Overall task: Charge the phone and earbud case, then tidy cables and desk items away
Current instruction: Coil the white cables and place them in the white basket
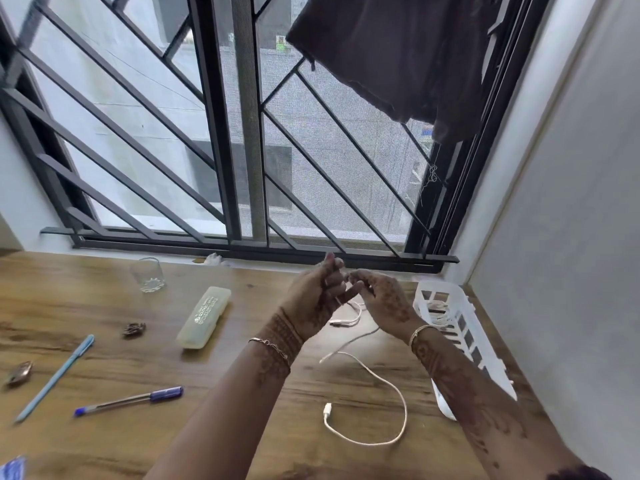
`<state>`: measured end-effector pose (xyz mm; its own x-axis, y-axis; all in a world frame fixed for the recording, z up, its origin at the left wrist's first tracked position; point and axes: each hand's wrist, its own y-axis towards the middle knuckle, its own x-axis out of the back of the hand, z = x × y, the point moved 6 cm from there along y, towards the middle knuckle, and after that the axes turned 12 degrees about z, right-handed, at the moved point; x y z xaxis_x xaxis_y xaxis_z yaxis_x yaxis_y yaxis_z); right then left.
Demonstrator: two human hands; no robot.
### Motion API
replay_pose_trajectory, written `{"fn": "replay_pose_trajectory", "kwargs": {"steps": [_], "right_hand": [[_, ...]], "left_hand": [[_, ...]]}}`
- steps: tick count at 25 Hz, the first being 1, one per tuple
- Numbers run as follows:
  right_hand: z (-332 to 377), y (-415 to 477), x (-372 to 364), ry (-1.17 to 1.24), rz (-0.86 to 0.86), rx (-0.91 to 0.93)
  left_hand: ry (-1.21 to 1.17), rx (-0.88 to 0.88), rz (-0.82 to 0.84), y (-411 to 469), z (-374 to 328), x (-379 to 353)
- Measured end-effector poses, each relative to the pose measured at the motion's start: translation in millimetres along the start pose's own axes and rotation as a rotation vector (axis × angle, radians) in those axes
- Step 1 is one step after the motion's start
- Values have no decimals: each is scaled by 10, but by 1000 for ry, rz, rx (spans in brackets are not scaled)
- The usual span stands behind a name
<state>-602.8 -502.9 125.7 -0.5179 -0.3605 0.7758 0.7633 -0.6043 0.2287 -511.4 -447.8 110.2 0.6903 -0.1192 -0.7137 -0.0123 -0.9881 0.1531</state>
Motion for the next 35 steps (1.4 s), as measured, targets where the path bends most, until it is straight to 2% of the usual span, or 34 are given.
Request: {"fn": "replay_pose_trajectory", "kwargs": {"steps": [5,9,11,14,17,21,25,29,32,35], "right_hand": [[63,-116,-261,-53,185,-83],[117,-145,-286,15,421,-167],[153,-149,-231,-11,488,-197],[243,-154,-57,106,468,-226],[285,-53,186,144,292,-200],[164,86,301,71,120,-225],[-20,103,170,109,12,-276],[-77,60,-7,214,-9,-281],[-37,44,-159,174,-45,-274],[59,35,-276,89,14,-287]], "left_hand": [[-38,-133,-138,117,-41,158],[187,-170,-133,115,-61,153],[387,-156,-116,117,-52,138],[722,-75,-127,74,-45,137],[802,22,-117,-6,10,223],[630,122,-44,-41,112,312],[375,123,-14,-58,100,169],[137,89,-13,-34,24,104],[-111,-13,-17,63,-68,50],[-111,-82,-111,164,-143,103]]}}
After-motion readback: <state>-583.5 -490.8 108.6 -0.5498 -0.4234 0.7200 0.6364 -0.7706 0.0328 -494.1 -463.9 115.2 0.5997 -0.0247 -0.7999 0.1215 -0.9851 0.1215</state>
